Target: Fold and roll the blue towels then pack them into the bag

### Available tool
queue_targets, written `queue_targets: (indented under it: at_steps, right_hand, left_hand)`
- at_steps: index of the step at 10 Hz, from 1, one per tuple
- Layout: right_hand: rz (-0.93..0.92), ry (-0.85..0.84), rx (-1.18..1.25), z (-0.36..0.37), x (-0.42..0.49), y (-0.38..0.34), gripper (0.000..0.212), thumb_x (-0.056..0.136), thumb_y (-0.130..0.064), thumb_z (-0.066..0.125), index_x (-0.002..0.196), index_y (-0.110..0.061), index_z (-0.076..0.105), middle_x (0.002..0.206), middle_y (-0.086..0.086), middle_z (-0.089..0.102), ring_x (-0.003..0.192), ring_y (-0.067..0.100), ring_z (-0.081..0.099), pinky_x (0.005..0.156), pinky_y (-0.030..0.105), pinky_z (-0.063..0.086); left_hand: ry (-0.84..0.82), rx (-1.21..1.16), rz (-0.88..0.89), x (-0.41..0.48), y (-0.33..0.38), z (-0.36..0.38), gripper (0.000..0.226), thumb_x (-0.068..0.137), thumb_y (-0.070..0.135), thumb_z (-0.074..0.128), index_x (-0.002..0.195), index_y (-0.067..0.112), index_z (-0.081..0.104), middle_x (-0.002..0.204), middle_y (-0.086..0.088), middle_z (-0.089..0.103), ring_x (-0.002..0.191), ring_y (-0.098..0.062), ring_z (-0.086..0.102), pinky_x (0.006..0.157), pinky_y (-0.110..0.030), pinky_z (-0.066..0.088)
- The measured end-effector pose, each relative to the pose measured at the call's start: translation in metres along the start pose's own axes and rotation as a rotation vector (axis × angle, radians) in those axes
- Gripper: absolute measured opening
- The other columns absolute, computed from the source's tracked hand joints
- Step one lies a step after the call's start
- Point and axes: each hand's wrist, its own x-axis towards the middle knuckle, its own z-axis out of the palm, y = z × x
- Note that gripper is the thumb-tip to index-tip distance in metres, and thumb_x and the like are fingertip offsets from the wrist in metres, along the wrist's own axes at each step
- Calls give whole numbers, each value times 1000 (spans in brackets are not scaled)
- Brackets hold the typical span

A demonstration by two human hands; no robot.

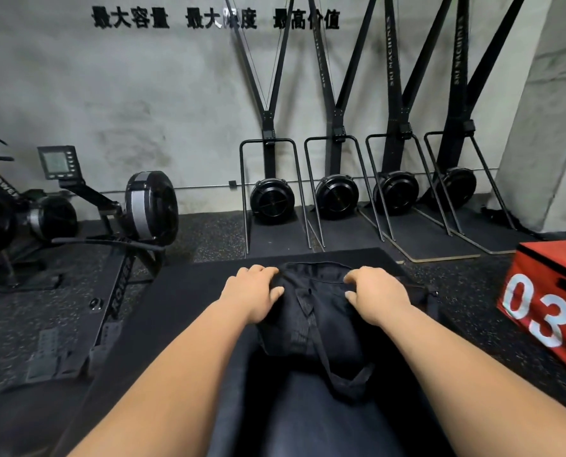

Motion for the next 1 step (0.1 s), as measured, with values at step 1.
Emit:
queue_targets:
  at_steps: [1]
  right_hand:
    - [-54,30,94,-5,-1,-27,35,97,-46,65,131,-37,66,130,-5,67,122,24,62,97,40,54]
  left_hand:
    - [74,-25,-31,-12,-4,-10,58,105,59,46,156,32,41,154,-2,48,138,-32,45,110,-48,42]
